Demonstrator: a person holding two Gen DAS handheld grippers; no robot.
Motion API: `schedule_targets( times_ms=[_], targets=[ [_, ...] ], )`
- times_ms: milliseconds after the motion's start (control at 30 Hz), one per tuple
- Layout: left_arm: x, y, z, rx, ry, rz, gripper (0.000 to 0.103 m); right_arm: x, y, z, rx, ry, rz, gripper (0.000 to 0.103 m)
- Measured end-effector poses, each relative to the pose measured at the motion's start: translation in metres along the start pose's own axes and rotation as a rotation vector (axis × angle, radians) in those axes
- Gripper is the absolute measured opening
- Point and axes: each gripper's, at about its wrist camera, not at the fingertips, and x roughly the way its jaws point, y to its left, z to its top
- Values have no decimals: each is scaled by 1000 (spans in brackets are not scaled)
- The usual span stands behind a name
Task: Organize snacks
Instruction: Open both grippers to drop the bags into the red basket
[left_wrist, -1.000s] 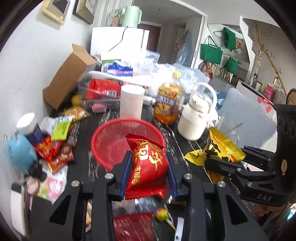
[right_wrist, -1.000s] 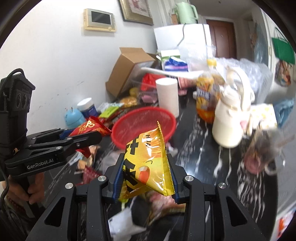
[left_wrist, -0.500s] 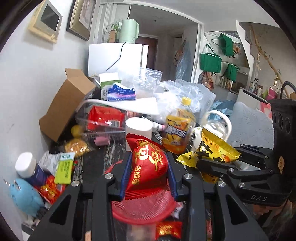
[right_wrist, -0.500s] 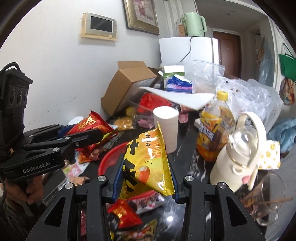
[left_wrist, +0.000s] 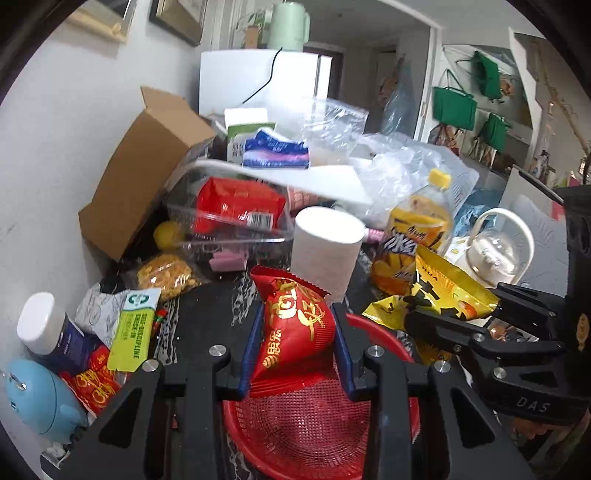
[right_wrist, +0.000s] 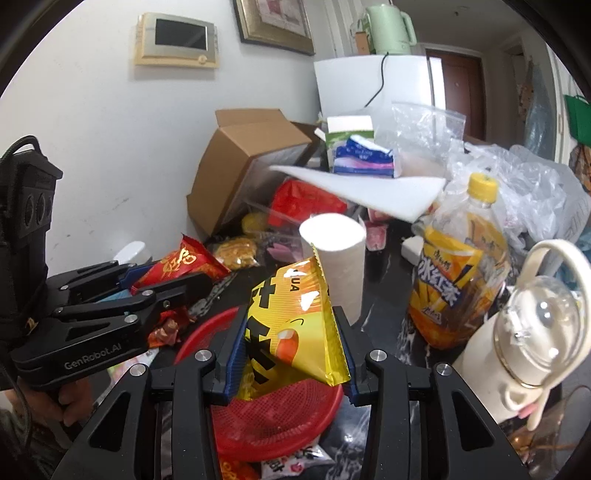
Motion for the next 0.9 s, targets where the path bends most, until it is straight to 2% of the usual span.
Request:
schedule_targets(
  times_ms=[200, 567, 633, 767, 900],
  targets=[
    [24, 2, -8, 8, 62, 37, 34, 19, -6, -9, 0, 52, -30, 42],
    [56, 1, -18, 12, 174, 47, 35, 43, -14, -15, -2, 109, -39, 42],
    [58, 1, -19, 15, 180, 69, 40, 43, -14, -15, -2, 113, -40, 43],
    [56, 1, -19, 15, 168, 101, 66, 44, -14, -14, -2, 120, -62, 54],
    [55, 3, -17, 10, 167, 114, 69, 43, -15, -15, 5, 119, -61, 54]
  ],
)
